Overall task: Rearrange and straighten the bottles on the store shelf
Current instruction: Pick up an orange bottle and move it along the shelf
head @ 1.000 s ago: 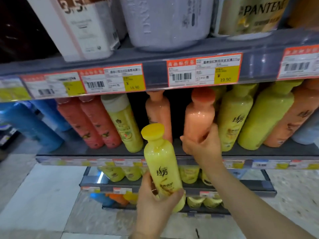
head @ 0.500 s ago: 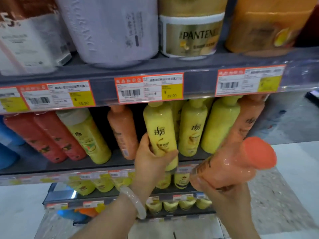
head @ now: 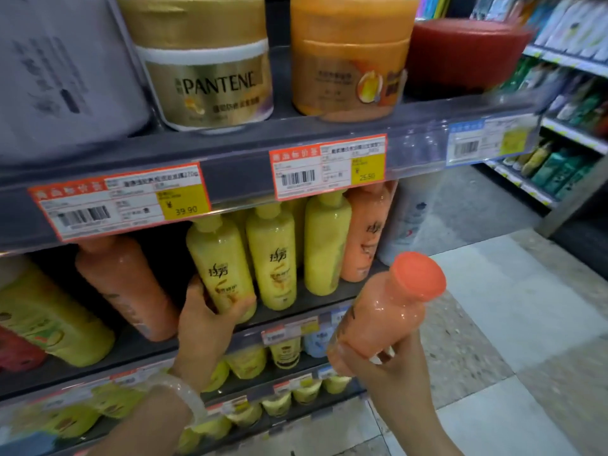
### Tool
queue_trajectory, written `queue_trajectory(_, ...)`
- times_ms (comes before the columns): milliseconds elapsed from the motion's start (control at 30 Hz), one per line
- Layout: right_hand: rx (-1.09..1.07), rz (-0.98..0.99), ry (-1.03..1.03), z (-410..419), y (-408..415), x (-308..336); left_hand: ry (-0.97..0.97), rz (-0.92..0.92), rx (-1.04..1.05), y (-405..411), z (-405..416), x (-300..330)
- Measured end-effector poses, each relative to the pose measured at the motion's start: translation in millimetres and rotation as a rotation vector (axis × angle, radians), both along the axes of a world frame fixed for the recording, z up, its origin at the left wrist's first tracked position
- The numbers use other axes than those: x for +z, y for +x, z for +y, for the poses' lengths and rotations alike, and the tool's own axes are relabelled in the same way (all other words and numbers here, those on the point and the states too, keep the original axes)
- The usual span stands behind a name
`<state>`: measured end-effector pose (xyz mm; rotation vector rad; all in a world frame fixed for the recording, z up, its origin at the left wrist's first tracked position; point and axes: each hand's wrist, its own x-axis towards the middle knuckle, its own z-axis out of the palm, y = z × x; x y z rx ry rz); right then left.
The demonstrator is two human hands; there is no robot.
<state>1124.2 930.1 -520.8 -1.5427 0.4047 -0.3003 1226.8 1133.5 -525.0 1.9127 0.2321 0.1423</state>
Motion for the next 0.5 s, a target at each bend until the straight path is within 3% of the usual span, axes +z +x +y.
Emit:
queue_trajectory(233, -0.001, -0.001, -0.012, -6, 8, 15, -0.039, -0.002, 0.188, -58, -41, -6)
queue_trajectory(400, -0.058, -0.017, -0.038, -24, 3, 20, -0.082, 0.035, -0.121, -83, -94, 0)
queue_trajectory(500, -0.095, -0.011, -0.035, -50, 3, 19, -0.184, 0.021, -0.167, -73, -125, 14)
